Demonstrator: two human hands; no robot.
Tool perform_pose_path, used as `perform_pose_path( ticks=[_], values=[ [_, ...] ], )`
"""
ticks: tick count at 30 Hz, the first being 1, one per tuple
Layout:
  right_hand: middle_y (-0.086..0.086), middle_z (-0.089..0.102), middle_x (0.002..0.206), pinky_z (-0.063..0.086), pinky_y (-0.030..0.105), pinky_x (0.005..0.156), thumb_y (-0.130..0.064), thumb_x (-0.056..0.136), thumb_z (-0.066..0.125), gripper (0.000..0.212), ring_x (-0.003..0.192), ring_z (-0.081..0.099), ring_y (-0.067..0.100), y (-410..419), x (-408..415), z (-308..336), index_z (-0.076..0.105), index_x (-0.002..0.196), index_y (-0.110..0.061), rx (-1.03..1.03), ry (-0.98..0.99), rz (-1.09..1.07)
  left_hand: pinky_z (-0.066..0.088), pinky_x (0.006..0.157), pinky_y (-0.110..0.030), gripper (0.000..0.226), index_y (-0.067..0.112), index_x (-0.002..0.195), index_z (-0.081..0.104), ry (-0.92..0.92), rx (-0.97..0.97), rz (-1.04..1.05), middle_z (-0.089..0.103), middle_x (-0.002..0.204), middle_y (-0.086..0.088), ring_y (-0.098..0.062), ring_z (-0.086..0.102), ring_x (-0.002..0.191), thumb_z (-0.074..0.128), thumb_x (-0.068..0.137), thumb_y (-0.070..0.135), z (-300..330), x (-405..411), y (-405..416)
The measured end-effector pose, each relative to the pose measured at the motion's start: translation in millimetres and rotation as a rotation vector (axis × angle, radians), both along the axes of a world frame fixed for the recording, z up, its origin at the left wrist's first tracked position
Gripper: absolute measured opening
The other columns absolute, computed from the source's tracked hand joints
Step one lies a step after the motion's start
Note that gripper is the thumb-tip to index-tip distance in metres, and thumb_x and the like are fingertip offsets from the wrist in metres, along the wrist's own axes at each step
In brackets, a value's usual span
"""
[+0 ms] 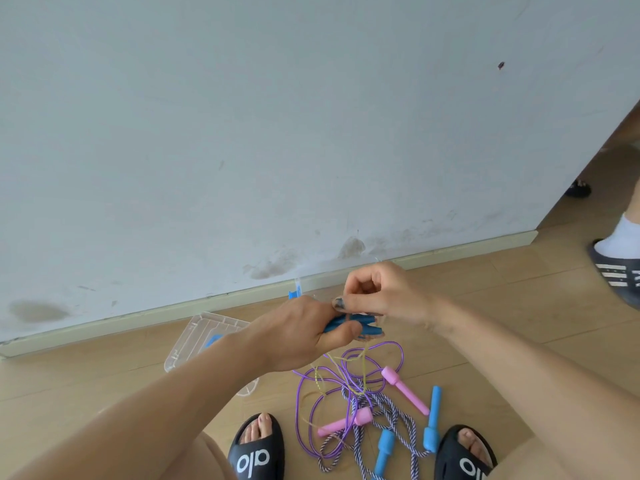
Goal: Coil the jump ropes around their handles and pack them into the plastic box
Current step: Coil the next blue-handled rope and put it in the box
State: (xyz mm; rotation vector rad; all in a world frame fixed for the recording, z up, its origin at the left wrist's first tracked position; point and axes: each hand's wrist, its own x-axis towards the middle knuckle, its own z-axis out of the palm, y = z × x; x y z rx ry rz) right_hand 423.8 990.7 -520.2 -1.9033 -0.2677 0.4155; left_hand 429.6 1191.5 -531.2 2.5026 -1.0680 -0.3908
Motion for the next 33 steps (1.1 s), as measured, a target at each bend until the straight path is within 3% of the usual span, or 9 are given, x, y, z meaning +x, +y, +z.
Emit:
perform_pose_path(
  ticks=[3,6,9,11,15,18,20,27,33],
  values=[
    [0.002,0.042,0.059,0.030,0.028,0.054,-0.042,0.094,0.063,0.046,0.057,0.038,0.016,7.8,-1.1,-4.3,0.053,0.064,-0.010,-0.016,-0.038,-0.112,0.030,0.051,-0.024,0.033,0.038,0.072,0.043,0.049,-0.179,-0.005,0.039,0.057,0.003,-0.015,0.036,0.053,0.034,0.093,0.061,7.5,3.4,5.6],
    [0.009,0.032,0.065,0.027,0.045,0.062,-0.059,0.087,0.061,0.059,0.064,0.029,0.031,19.0,-0.7,-14.8,0.044,0.060,-0.009,0.059,0.056,-0.184,0.029,0.052,-0.025,0.033,0.041,0.068,0.041,0.112,-0.311,0.020,0.038,0.059,-0.002,-0.013,0.032,0.054,0.032,0.094,0.060,13.4,3.2,9.2],
    [-0.002,0.049,0.059,0.036,0.034,0.064,-0.040,0.089,0.060,0.037,0.061,0.044,0.016,30.0,-3.1,-30.7,0.056,0.059,-0.018,0.012,0.079,-0.251,0.032,0.056,-0.024,0.038,0.045,0.067,0.048,0.178,-0.375,0.093,0.044,0.061,0.002,-0.009,0.036,0.057,0.033,0.098,0.061,19.2,1.2,7.0],
    [-0.012,0.048,0.049,0.032,0.026,0.058,-0.023,0.098,0.047,0.043,0.050,0.040,0.007,37.8,-8.8,-36.1,0.054,0.056,-0.018,-0.068,0.024,-0.341,0.035,0.058,-0.020,0.042,0.036,0.067,0.052,0.223,-0.379,0.200,0.048,0.060,0.012,-0.005,0.041,0.058,0.033,0.097,0.059,19.5,4.8,8.1],
    [-0.005,0.059,0.063,0.034,0.017,0.050,-0.034,0.104,0.039,0.047,0.052,0.044,0.009,46.1,-15.6,-34.7,0.058,0.066,-0.014,-0.074,0.002,-0.470,0.035,0.057,-0.020,0.052,0.008,0.081,0.053,0.199,-0.257,0.376,0.051,0.069,0.002,-0.012,0.043,0.064,0.040,0.098,0.055,9.2,18.7,8.9],
    [-0.005,0.071,0.080,0.039,0.022,0.059,-0.031,0.102,0.040,0.038,0.067,0.056,0.015,48.7,-22.8,-35.7,0.061,0.075,-0.016,-0.131,-0.026,-0.421,0.030,0.051,-0.021,0.053,0.005,0.081,0.049,0.176,-0.213,0.493,0.044,0.068,-0.001,-0.017,0.036,0.061,0.043,0.097,0.056,2.6,28.6,7.8],
    [-0.017,0.061,0.059,0.032,0.019,0.049,-0.025,0.100,0.041,0.032,0.053,0.048,0.008,46.9,-28.2,-31.9,0.062,0.077,-0.015,-0.240,-0.101,-0.320,0.031,0.051,-0.027,0.051,0.009,0.087,0.049,0.120,-0.138,0.526,0.046,0.066,0.000,-0.020,0.040,0.061,0.044,0.095,0.059,0.3,33.1,9.8],
    [-0.002,0.037,0.049,0.026,0.027,0.048,-0.032,0.099,0.047,0.038,0.050,0.034,0.016,26.0,-24.9,-2.4,0.040,0.063,-0.020,-0.501,-0.387,-0.112,0.045,0.062,-0.038,0.044,0.027,0.121,0.043,-0.247,0.155,0.251,0.054,0.071,0.002,-0.026,0.054,0.068,0.028,0.097,0.061,-0.1,32.5,14.6],
    [-0.009,0.034,0.047,0.027,0.020,0.047,-0.032,0.099,0.054,0.041,0.047,0.033,0.009,20.2,-12.7,18.1,0.046,0.061,-0.020,-0.324,-0.354,-0.132,0.044,0.061,-0.038,0.055,0.025,0.113,0.046,-0.273,0.102,0.060,0.051,0.070,0.003,-0.026,0.055,0.065,0.012,0.093,0.064,4.4,25.9,18.6]
  ],
)
